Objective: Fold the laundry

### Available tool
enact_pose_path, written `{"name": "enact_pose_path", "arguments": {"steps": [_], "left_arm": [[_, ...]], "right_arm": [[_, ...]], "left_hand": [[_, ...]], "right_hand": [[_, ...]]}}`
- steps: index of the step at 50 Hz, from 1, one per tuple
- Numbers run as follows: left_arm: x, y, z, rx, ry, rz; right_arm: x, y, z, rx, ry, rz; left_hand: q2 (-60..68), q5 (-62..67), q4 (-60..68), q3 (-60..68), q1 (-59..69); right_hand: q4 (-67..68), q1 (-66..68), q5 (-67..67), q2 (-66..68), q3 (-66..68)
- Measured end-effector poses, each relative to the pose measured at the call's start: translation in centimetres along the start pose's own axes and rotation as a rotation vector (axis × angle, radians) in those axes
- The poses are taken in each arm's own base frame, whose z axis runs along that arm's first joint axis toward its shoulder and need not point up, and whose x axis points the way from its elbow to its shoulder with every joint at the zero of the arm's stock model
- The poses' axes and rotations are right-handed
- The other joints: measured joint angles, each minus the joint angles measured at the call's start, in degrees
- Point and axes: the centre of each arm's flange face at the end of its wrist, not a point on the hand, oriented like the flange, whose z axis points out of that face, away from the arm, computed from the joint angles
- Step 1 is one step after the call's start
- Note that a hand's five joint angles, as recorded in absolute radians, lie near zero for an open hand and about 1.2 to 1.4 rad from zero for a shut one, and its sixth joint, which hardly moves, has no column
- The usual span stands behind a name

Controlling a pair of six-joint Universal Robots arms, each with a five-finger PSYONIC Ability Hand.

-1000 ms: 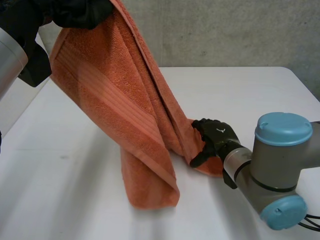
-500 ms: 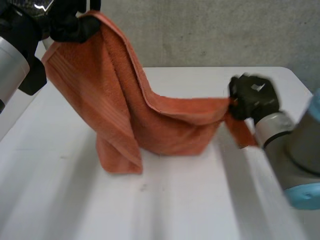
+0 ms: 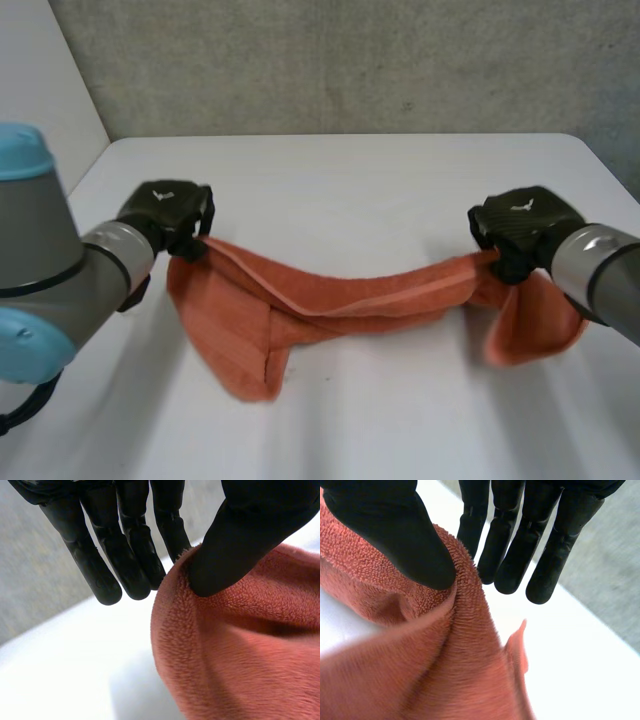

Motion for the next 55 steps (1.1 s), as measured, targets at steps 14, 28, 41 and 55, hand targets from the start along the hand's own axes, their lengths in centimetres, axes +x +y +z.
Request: {"name": "enact_pose_path", "arguments": {"steps": [14, 28, 41, 55], "left_arm": [[-3.7, -13.5, 5.4, 0.632, -0.194, 0.185], [-4.0, -14.0, 2.6, 0.745, -0.223, 0.164], [-2.2, 1.9, 3.3, 0.26, -0.124, 0.102], [-1.3, 4.6, 3.1, 0.177, -0.096, 0.094]], "right_arm": [[6.9, -9.8, 6.3, 0.394, 0.334, -0.121], [7.5, -13.3, 0.0, 0.615, 0.322, -0.119], [5.6, 1.5, 6.3, 0.015, -0.003, -0.092], [3.6, 7.3, 7.4, -0.106, -0.043, -0.007]], "left_hand": [[0.0, 0.0, 0.0, 0.0, 0.0], [0.0, 0.0, 0.0, 0.0, 0.0], [0.1, 0.0, 0.0, 0.1, 0.0], [0.1, 0.0, 0.0, 0.1, 0.0]], "right_hand": [[0.0, 0.0, 0.0, 0.0, 0.2], [0.0, 0.0, 0.7, 0.0, 0.2], [-14.1, -7.8, -10.9, -13.1, -13.6], [-40.6, -30.0, -37.8, -39.1, -40.0]]}}
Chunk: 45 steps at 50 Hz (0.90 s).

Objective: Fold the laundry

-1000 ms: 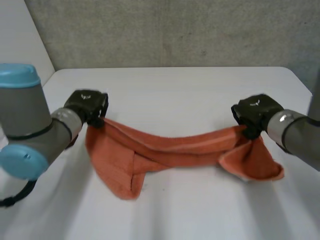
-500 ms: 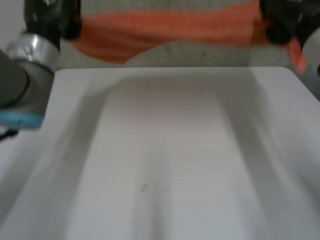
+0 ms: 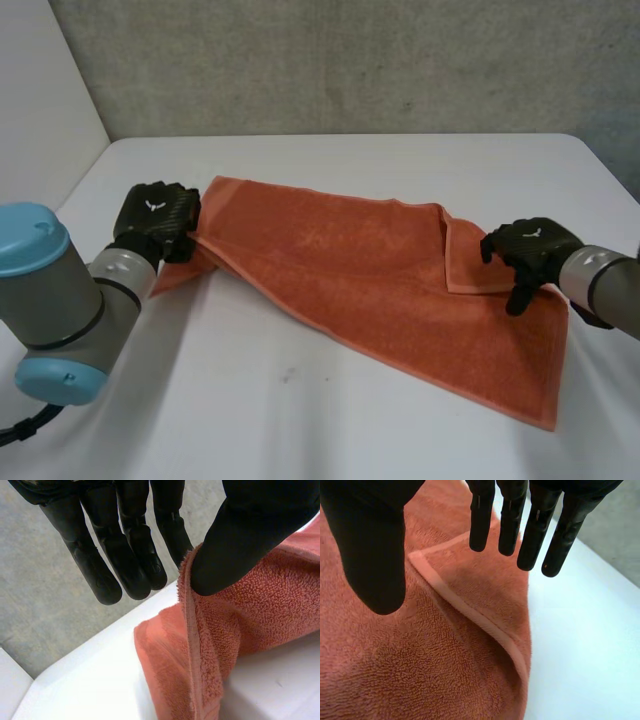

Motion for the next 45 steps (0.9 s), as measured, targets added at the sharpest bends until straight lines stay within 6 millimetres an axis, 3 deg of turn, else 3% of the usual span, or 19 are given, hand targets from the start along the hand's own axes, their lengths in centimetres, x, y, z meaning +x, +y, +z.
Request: {"name": "enact_pose_path", "arguments": {"steps": [4, 10, 14, 17, 21, 29, 45], "left_arm": [[-0.4, -0.7, -0.1, 0.018, -0.011, 0.0], [-1.0, -1.7, -0.4, 0.044, -0.028, -0.001], [-1.0, -1.7, -0.5, 0.044, -0.028, -0.002], [-0.7, -1.4, -0.8, 0.033, -0.022, -0.003], [-0.5, -1.3, -0.9, 0.027, -0.014, -0.004], [-0.4, -1.2, -0.9, 0.026, -0.012, -0.004], [-0.7, -1.1, -0.8, 0.023, -0.021, -0.004]], "right_arm": [[0.5, -0.3, -1.6, 0.026, 0.03, 0.054], [-0.1, -0.1, -6.0, 0.068, 0.023, 0.131], [-0.3, 0.1, -6.6, 0.07, 0.014, 0.139], [-1.7, 1.3, -8.6, 0.071, -0.033, 0.17], [-3.1, 2.4, -9.4, 0.066, -0.077, 0.187], [-5.5, 4.9, -9.3, 0.069, -0.114, 0.187], [-6.6, 7.5, -7.6, 0.057, -0.114, 0.162]], "left_hand": [[0.0, 0.0, 0.0, 0.0, 0.0], [0.0, 0.0, 0.0, 0.0, 0.0], [0.0, 0.0, 0.0, 0.0, 0.0], [0.0, 0.0, 0.0, 0.0, 0.0], [0.0, 0.0, 0.0, 0.0, 0.0], [0.0, 0.0, 0.0, 0.0, 0.0], [0.0, 0.0, 0.0, 0.0, 0.0]], "right_hand": [[-0.5, -0.3, -0.5, -0.3, -0.5], [-0.5, -0.3, -0.5, -0.3, -0.5], [-0.5, -0.3, -0.5, -0.3, -0.5], [-0.5, -0.3, -0.5, -0.3, -0.5], [-2.2, -1.9, -2.2, -2.0, -2.1], [-3.0, -2.3, -2.9, -2.2, -2.5], [-2.1, -2.1, -1.8, -2.1, -2.4]]}}
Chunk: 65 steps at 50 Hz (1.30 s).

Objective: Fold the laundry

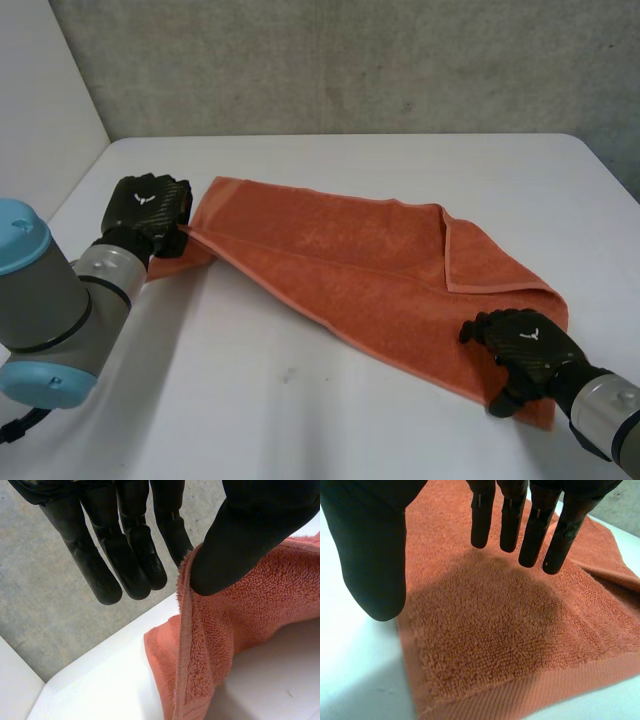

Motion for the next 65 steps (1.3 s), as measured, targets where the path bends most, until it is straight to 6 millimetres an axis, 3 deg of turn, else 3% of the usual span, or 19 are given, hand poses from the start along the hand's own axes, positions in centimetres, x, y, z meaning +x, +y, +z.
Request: {"name": "enact_pose_path", "arguments": {"steps": [18, 39, 44, 47, 51, 58, 65], "left_arm": [[0.0, 0.0, 0.0, -0.001, 0.001, 0.0], [0.0, 0.1, -0.1, -0.002, 0.001, 0.0], [0.1, 0.1, -0.1, -0.003, 0.002, 0.0], [0.1, 0.1, -0.1, -0.004, 0.002, 0.0], [0.1, 0.1, -0.1, -0.006, 0.003, 0.0], [0.2, 0.5, -0.4, -0.034, 0.009, -0.001], [0.1, -0.4, -2.4, -0.124, 0.036, 0.003]], "right_arm": [[0.2, 1.0, 0.8, -0.01, 0.007, -0.059], [2.2, -0.1, 1.9, 0.041, 0.11, -0.118], [2.7, -0.4, 2.1, 0.05, 0.131, -0.127], [3.0, -0.7, 2.2, 0.06, 0.147, -0.136], [3.3, -1.0, 2.1, 0.071, 0.168, -0.145], [4.8, -2.9, 1.5, 0.111, 0.264, -0.174], [6.3, -7.5, -1.6, 0.101, 0.339, -0.183]], "left_hand": [[0.0, 0.0, 0.0, 0.0, 0.0], [0.0, 0.0, 0.0, 0.0, 0.0], [0.0, 0.0, 0.0, 0.0, 0.0], [0.0, 0.0, 0.0, 0.0, 0.0], [0.0, 0.0, 0.0, 0.0, 0.0], [0.0, 0.0, 0.0, 0.0, 0.0], [0.0, 0.0, 0.0, 0.0, 0.0]], "right_hand": [[6.2, 5.0, 3.4, 6.0, 6.6], [11.3, 9.1, 9.4, 10.8, 11.6], [17.2, 14.4, 15.1, 17.4, 17.4], [33.9, 28.5, 31.9, 33.5, 34.1], [41.9, 32.9, 39.6, 41.3, 41.8], [42.7, 32.9, 40.0, 41.3, 42.4], [42.7, 32.9, 40.0, 41.3, 42.4]]}}
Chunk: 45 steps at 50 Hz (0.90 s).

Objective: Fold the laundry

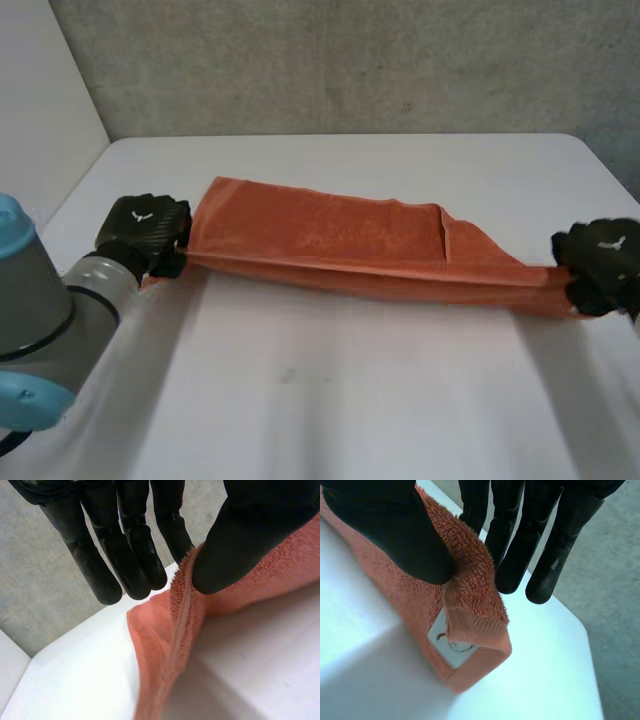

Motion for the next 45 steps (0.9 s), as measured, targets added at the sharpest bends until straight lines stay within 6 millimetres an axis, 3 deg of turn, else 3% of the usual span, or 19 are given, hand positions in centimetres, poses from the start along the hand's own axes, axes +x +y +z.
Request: {"name": "enact_pose_path", "arguments": {"steps": [4, 8, 15, 20, 23, 24, 28, 30, 32, 36, 37, 39, 41, 42, 43, 44, 45], "left_arm": [[-0.2, -1.1, -2.0, -0.05, 0.016, -0.001], [-0.2, -1.5, -3.7, -0.11, 0.036, 0.0], [0.4, -0.2, -5.8, -0.238, 0.087, 0.092], [0.8, 2.0, -4.4, -0.311, 0.126, 0.197], [0.9, 2.5, -3.3, -0.319, 0.132, 0.228], [0.9, 2.5, -3.3, -0.319, 0.132, 0.228], [0.4, 1.7, -0.1, -0.27, 0.115, 0.27], [-0.4, -0.5, 2.3, -0.182, 0.078, 0.292], [-0.9, -2.0, 3.4, -0.122, 0.051, 0.304], [-2.8, -8.2, 6.3, 0.124, -0.064, 0.348], [-3.7, -11.2, 7.0, 0.255, -0.128, 0.363], [-4.8, -15.0, 7.1, 0.423, -0.211, 0.375], [-5.5, -17.9, 6.6, 0.557, -0.276, 0.378], [-5.5, -17.9, 6.6, 0.557, -0.276, 0.378], [-6.4, -21.0, 5.6, 0.711, -0.347, 0.372], [-6.6, -21.9, 5.1, 0.758, -0.367, 0.368], [-6.6, -21.9, 5.1, 0.758, -0.367, 0.368]], "right_arm": [[1.9, -2.2, -1.7, -0.057, 0.006, -0.004], [2.6, -3.0, -3.0, -0.132, -0.022, -0.039], [1.8, -1.3, -3.5, -0.311, -0.174, -0.173], [1.0, 1.5, -1.7, -0.428, -0.272, -0.192], [0.7, 2.1, -0.5, -0.457, -0.292, -0.208], [0.7, 2.1, -0.5, -0.457, -0.292, -0.208], [0.8, 0.6, 2.0, -0.415, -0.246, -0.265], [1.7, -2.0, 3.6, -0.33, -0.161, -0.282], [2.6, -4.2, 4.4, -0.255, -0.09, -0.279], [5.8, -11.0, 5.8, 0.012, 0.122, -0.233], [6.9, -13.3, 5.8, 0.112, 0.19, -0.21], [8.9, -17.4, 5.1, 0.303, 0.307, -0.162], [10.0, -19.7, 4.2, 0.417, 0.368, -0.135], [10.0, -19.7, 4.2, 0.417, 0.368, -0.135], [10.5, -21.0, 3.4, 0.485, 0.402, -0.119], [11.2, -22.5, 1.9, 0.578, 0.443, -0.097], [11.2, -22.5, 1.9, 0.578, 0.443, -0.097]], "left_hand": [[0.0, 0.0, 0.0, 0.0, 0.0], [0.0, 0.0, 0.0, 0.0, 0.0], [0.0, 0.0, 0.0, 0.0, 0.0], [0.0, 0.0, 0.0, 0.0, 0.0], [0.0, 0.0, 0.0, 0.0, 0.0], [0.0, 0.0, 0.0, 0.0, 0.0], [0.0, 0.0, 0.0, 0.0, 0.0], [0.0, 0.0, 0.0, 0.0, 0.0], [0.0, 0.0, 0.0, 0.0, 0.0], [0.0, 0.0, 0.0, 0.0, 0.0], [0.0, 0.0, 0.0, 0.0, 0.0], [0.0, 0.0, 0.0, 0.0, 0.0], [0.0, 0.0, 0.0, 0.0, 0.0], [0.0, 0.0, 0.0, 0.0, 0.0], [0.0, 0.0, 0.0, 0.0, 0.0], [0.0, 0.3, 0.0, 0.0, 0.0], [0.0, 0.3, 0.0, 0.0, 0.0]], "right_hand": [[0.0, 0.0, 0.0, 0.0, 0.0], [0.0, 0.0, 0.0, 0.0, 0.0], [0.0, 0.0, 0.0, 0.0, 0.0], [0.0, 0.0, 0.0, 0.0, 0.0], [0.0, 0.0, 0.0, 0.0, 0.0], [0.0, 0.0, 0.0, 0.0, 0.0], [0.0, 0.0, 0.0, 0.0, 0.0], [0.0, 0.0, 0.0, 0.0, 0.0], [0.0, 0.0, 0.0, 0.0, 0.0], [0.0, 0.0, 0.0, 0.0, 0.0], [0.0, 0.0, 0.0, 0.0, 0.0], [0.0, 0.0, 0.0, 0.0, 0.0], [0.0, 0.0, 0.0, 0.0, 0.0], [0.0, 0.0, 0.0, 0.0, 0.0], [0.0, 0.0, 0.1, 0.0, 0.0], [0.0, 0.0, 0.1, 0.0, 0.0], [0.0, 0.0, 0.1, 0.0, 0.0]]}}
